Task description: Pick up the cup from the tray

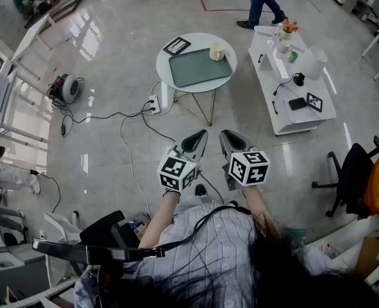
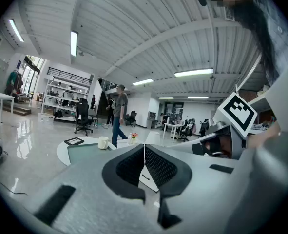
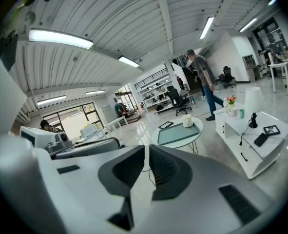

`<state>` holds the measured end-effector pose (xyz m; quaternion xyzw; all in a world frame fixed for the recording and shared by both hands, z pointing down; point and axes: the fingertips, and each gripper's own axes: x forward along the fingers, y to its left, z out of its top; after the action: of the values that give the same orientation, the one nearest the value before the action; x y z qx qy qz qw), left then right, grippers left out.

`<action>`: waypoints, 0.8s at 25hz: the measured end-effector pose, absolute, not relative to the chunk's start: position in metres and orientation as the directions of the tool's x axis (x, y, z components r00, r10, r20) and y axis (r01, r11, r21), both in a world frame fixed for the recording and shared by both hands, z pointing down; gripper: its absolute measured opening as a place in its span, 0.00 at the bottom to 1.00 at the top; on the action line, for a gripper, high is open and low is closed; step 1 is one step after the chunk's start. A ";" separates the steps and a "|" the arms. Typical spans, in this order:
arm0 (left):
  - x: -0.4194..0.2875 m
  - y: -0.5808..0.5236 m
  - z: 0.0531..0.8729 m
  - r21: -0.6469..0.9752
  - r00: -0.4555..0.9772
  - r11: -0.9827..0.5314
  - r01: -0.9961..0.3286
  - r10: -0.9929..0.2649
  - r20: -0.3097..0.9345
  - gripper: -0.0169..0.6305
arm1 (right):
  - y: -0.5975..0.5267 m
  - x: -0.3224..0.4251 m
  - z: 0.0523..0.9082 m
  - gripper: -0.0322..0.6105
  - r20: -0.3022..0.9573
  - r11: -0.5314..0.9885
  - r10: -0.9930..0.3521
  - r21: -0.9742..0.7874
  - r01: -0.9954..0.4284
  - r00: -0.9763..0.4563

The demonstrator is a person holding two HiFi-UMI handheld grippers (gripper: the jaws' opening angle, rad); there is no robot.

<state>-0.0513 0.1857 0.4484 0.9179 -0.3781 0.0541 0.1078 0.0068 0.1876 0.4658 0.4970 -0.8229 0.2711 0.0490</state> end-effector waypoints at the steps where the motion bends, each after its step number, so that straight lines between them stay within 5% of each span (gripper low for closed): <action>1: -0.054 0.184 0.449 0.158 0.709 -0.692 -0.705 -0.681 0.183 0.05 | 0.186 0.006 0.466 0.12 0.350 0.354 -0.794 -0.399 -0.846 -0.497; 20: -0.083 0.167 0.465 0.195 0.728 -0.701 -0.686 -0.658 0.193 0.05 | 0.165 -0.023 0.476 0.13 0.359 0.334 -0.792 -0.421 -0.843 -0.493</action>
<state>-0.0830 0.1675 0.4653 0.9206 -0.3651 0.0542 0.1273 -0.0230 0.1653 0.4759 0.5014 -0.8155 0.2856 0.0448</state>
